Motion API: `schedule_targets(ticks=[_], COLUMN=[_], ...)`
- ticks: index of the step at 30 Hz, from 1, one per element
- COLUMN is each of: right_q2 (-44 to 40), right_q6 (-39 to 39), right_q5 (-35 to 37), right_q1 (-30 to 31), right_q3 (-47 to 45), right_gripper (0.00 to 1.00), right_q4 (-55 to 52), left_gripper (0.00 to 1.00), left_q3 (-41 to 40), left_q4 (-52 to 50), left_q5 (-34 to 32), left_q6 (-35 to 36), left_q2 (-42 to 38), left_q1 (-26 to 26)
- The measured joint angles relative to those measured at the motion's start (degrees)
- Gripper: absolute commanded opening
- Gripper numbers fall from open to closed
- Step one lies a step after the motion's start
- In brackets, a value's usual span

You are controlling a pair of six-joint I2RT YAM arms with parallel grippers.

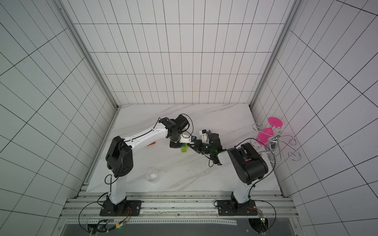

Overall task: Assemble a spoon with lego
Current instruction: Assemble the lego brick with the lego brick.

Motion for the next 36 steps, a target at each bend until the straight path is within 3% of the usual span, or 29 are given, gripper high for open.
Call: schedule_targets(ticks=[33, 35, 36], right_q2=[-2.8, -3.2, -3.3], right_q6=[-2.5, -2.6, -2.6], right_q5=[0.3, 0.3, 0.3], right_q1=[0.0, 0.0, 0.0], right_q3=[0.0, 0.0, 0.0], right_gripper=[0.26, 0.26, 0.26], right_q4=[-4.9, -5.2, -5.2], left_gripper=[0.01, 0.22, 0.26], left_q3=[8.7, 8.8, 8.8], left_q4=[-7.4, -7.5, -7.5], left_q5=[-3.2, -3.0, -2.9], left_q6=[-1.3, -1.5, -1.5], left_q2=[5.9, 5.9, 5.9], left_q1=[-1.1, -1.0, -1.0])
